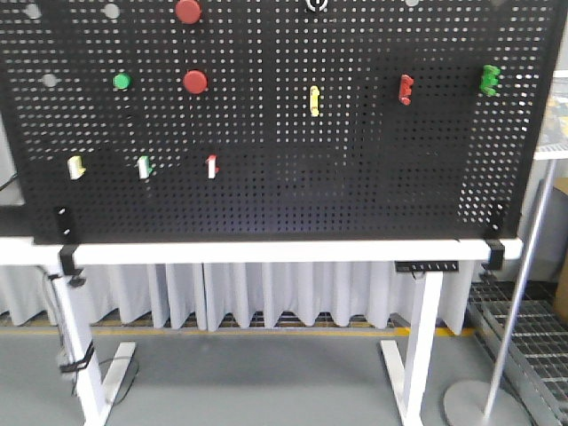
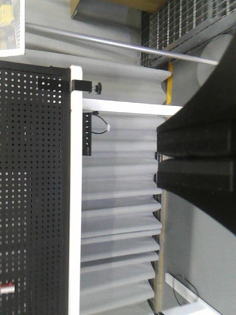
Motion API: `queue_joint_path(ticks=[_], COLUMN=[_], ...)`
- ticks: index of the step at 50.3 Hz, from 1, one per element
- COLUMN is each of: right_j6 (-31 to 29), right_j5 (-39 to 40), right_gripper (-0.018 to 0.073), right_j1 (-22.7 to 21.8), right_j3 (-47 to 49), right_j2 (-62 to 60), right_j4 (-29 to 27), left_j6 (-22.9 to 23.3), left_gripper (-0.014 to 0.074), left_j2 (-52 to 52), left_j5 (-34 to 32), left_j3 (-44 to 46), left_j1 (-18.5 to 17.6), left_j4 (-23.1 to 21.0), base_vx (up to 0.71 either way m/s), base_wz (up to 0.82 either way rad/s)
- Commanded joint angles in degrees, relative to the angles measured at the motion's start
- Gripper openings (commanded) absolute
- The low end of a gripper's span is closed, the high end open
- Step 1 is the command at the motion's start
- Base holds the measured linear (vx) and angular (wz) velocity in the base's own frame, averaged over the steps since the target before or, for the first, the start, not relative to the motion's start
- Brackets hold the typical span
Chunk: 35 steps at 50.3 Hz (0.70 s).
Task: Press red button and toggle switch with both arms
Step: 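Drive the base forward up to the black pegboard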
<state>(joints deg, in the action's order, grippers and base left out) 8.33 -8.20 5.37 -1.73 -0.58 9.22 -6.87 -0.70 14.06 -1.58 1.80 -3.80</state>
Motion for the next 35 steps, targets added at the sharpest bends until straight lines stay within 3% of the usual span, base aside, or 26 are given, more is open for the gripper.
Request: queue_joint_path(ticks=[1, 35], right_j6=[-0.21, -0.21], right_j5=[4.37, 4.37], right_gripper=[-0.0003, -0.0003], right_j1=[-0.40, -0.40], right_j3=[-0.63, -0.63], right_j2=[-0.90, -0.90], right_j4=[0.21, 0.21], left_j6=[0.43, 0.43], left_gripper=[0.0001, 0.0001], left_j2=[-0.79, -0.79], left_j5=[-4.35, -4.35], left_j3=[-1.59, -1.59], left_j1=[-0.12, -0.12], left_j4=[-0.34, -0.34], base_vx=[0.49, 0.43], base_wz=[-0.04, -0.02])
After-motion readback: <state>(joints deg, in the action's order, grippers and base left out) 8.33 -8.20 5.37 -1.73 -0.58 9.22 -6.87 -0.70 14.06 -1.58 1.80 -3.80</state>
